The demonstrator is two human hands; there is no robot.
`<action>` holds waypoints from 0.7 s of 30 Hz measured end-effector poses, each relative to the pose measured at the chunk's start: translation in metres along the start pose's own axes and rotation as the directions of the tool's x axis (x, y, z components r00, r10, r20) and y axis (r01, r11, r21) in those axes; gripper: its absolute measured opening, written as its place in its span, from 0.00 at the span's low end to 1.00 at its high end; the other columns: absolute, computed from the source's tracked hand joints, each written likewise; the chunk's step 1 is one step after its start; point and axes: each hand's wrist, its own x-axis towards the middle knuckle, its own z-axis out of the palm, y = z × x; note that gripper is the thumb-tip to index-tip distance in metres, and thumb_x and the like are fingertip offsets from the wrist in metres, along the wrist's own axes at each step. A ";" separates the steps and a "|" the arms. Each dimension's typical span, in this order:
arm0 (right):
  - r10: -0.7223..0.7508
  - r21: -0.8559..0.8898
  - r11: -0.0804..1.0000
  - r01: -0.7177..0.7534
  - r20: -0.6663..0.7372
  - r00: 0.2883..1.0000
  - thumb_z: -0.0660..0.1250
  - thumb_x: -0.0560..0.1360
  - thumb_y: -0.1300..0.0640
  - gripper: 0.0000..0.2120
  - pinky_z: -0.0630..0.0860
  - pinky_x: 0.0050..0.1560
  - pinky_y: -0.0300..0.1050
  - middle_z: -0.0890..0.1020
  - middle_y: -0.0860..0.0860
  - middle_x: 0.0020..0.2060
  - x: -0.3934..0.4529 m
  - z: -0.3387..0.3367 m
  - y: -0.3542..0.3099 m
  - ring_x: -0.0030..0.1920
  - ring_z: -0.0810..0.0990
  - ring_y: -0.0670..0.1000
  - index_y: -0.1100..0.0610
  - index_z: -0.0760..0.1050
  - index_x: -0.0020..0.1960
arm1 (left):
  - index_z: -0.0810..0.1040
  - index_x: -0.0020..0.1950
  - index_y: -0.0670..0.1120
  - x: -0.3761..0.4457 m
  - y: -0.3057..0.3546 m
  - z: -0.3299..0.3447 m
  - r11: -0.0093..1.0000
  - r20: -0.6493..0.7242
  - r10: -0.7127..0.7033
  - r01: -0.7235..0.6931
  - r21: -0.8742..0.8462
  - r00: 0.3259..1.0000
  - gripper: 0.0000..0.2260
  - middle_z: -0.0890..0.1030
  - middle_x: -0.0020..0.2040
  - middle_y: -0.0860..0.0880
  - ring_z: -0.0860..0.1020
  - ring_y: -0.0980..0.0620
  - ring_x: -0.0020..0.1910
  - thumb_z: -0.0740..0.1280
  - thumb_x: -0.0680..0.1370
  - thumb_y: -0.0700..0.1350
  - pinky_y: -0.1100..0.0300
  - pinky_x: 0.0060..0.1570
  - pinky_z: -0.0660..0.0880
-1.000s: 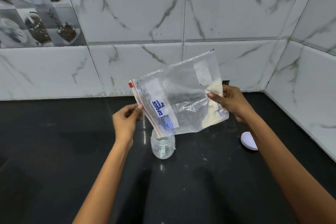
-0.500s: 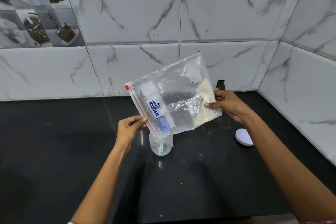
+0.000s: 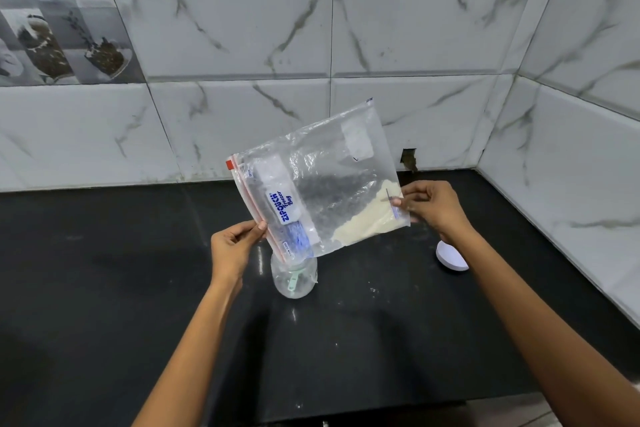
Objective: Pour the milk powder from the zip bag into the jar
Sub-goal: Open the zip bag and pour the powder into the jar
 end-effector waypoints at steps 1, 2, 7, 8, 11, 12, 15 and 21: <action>0.004 -0.011 1.000 -0.005 -0.029 1.000 0.74 0.69 0.61 0.08 0.83 0.34 0.42 0.84 0.56 0.42 0.000 0.001 -0.001 0.41 0.84 0.51 0.59 0.80 0.47 | 0.85 0.47 0.41 0.000 0.000 0.000 1.000 -0.003 0.001 -0.001 -0.003 1.000 0.05 0.87 0.39 0.49 0.85 0.56 0.40 0.73 0.72 0.37 0.70 0.41 0.78; 0.012 -0.029 0.999 -0.014 -0.052 0.999 0.73 0.71 0.60 0.04 0.82 0.32 0.41 0.84 0.55 0.40 0.000 0.002 -0.002 0.40 0.83 0.50 0.58 0.80 0.45 | 0.85 0.47 0.42 -0.001 -0.001 0.000 1.000 -0.006 0.002 -0.002 -0.007 1.000 0.05 0.87 0.39 0.49 0.85 0.56 0.40 0.73 0.72 0.37 0.70 0.42 0.78; 0.122 -0.076 0.990 -0.121 0.010 0.992 0.64 0.79 0.56 0.05 0.83 0.35 0.49 0.81 0.55 0.39 0.000 0.009 -0.005 0.35 0.81 0.52 0.57 0.74 0.46 | 0.85 0.48 0.41 -0.004 -0.003 0.002 1.000 -0.029 0.007 -0.008 -0.019 1.000 0.05 0.87 0.39 0.48 0.85 0.55 0.41 0.73 0.72 0.37 0.69 0.43 0.78; 0.153 -0.062 0.987 -0.149 0.053 0.987 0.62 0.79 0.55 0.05 0.83 0.35 0.50 0.81 0.54 0.41 -0.001 0.009 -0.005 0.36 0.82 0.53 0.57 0.73 0.48 | 0.85 0.47 0.41 -0.004 -0.003 0.002 1.000 -0.033 0.008 -0.008 -0.012 0.999 0.05 0.87 0.39 0.48 0.85 0.55 0.41 0.73 0.72 0.38 0.69 0.43 0.78; 0.244 0.005 0.968 -0.252 0.230 0.942 0.64 0.78 0.54 0.09 0.83 0.36 0.48 0.82 0.54 0.48 -0.005 0.011 -0.001 0.42 0.85 0.55 0.57 0.73 0.56 | 0.85 0.47 0.43 -0.006 -0.004 0.004 1.000 -0.035 0.011 -0.011 0.017 0.999 0.05 0.87 0.39 0.48 0.85 0.55 0.42 0.74 0.72 0.38 0.68 0.43 0.79; 0.266 0.011 0.960 -0.280 0.274 0.924 0.67 0.76 0.55 0.12 0.83 0.37 0.47 0.83 0.54 0.48 -0.006 0.012 0.002 0.43 0.85 0.54 0.58 0.74 0.57 | 0.85 0.47 0.44 -0.006 -0.004 0.003 1.000 -0.039 0.015 -0.014 0.025 0.999 0.05 0.87 0.39 0.48 0.85 0.55 0.41 0.74 0.72 0.38 0.68 0.43 0.78; 0.300 0.053 0.945 -0.324 0.262 0.917 0.73 0.70 0.63 0.18 0.83 0.39 0.41 0.84 0.57 0.45 -0.007 0.024 0.016 0.41 0.85 0.50 0.65 0.76 0.58 | 0.85 0.47 0.44 -0.006 -0.005 0.003 0.999 -0.042 0.025 -0.023 0.042 0.999 0.05 0.87 0.40 0.48 0.85 0.54 0.42 0.74 0.72 0.38 0.68 0.43 0.79; 0.421 0.132 0.888 -0.441 0.154 0.894 0.72 0.69 0.69 0.13 0.82 0.36 0.39 0.84 0.56 0.40 -0.004 0.046 0.044 0.39 0.82 0.49 0.68 0.78 0.54 | 0.85 0.47 0.44 -0.006 -0.001 0.006 0.998 -0.050 0.034 -0.031 0.055 0.998 0.05 0.87 0.39 0.50 0.84 0.56 0.40 0.73 0.72 0.38 0.70 0.40 0.77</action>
